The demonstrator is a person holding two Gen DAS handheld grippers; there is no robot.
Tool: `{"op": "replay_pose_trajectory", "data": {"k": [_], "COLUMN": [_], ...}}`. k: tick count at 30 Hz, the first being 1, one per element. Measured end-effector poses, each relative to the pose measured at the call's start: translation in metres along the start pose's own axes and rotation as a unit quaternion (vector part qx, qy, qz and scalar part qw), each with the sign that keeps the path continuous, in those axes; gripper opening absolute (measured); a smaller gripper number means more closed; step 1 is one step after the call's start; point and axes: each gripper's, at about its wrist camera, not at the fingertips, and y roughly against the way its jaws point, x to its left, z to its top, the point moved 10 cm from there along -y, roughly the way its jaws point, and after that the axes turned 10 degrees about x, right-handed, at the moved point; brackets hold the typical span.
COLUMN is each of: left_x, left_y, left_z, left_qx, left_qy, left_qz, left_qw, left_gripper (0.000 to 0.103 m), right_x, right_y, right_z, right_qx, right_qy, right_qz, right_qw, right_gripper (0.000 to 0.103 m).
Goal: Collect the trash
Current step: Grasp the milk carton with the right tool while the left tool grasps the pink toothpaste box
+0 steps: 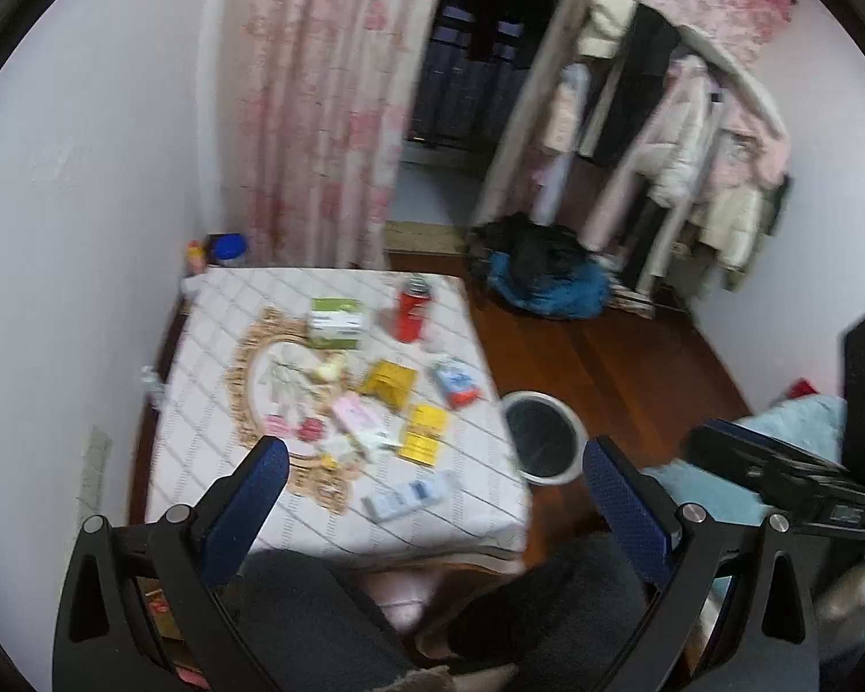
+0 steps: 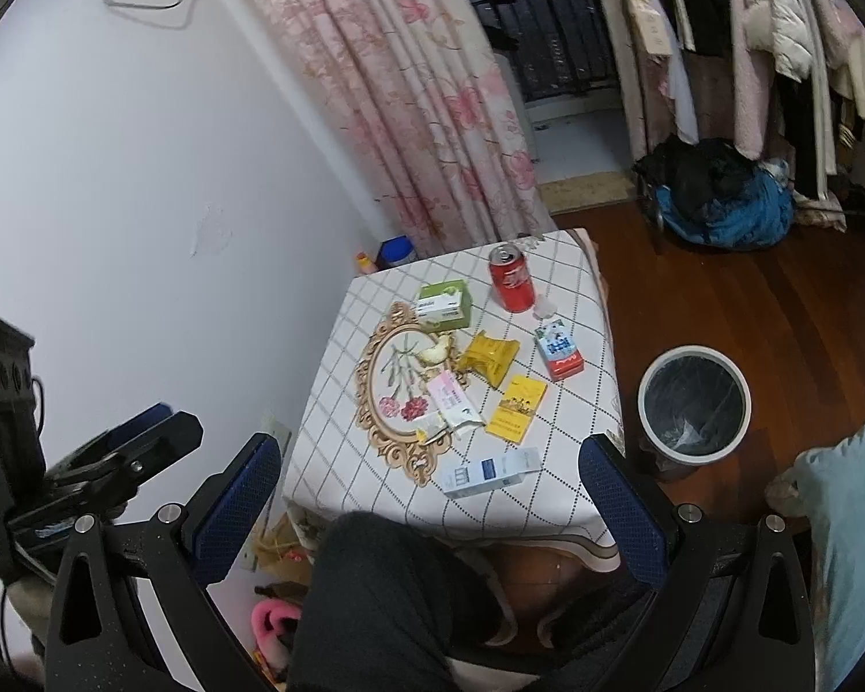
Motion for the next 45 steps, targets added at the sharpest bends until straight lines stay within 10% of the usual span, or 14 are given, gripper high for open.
{"op": "replay_pose_trajectory", "data": {"k": [7,23,31,34,37,45], "left_x": [0.067,0.110,0.098,0.098,0.096,0.074], "left_y": [-0.092,-0.339,-0.402,-0.408,-0.404,-0.357], "left_z": [0.010,-0.023,-0.030,-0.035,-0.033,-0.012], "left_qx": [0.036,0.265,0.334,0.349,0.350,0.297], "left_qy": [0.052,0.196,0.213,0.221,0.214,0.130], "left_qz": [0.097,0.069,0.076,0.093,0.118,0.165], "left_qw": [0.9932,0.9415,0.9150,0.9059,0.9044,0.9314], "left_gripper": [0.103,0.101,0.082,0.066,0.047,0.047], "right_x": [-0.045,-0.175,-0.192,-0.190,-0.185,-0.194], "right_y": [-0.087,-0.366,-0.442,-0.457,-0.457,-0.407], "right_z": [0.024,0.080,0.100,0.099,0.098,0.060], "right_qx": [0.047,0.206,0.272,0.295,0.303,0.299], "right_qy": [-0.052,-0.092,-0.052,-0.026,-0.007,-0.010], "right_qz": [-0.037,-0.103,-0.138,-0.147,-0.145,-0.153], "right_qw": [0.997,0.969,0.951,0.944,0.942,0.942], "right_gripper": [0.103,0.089,0.088,0.073,0.058,0.058]}}
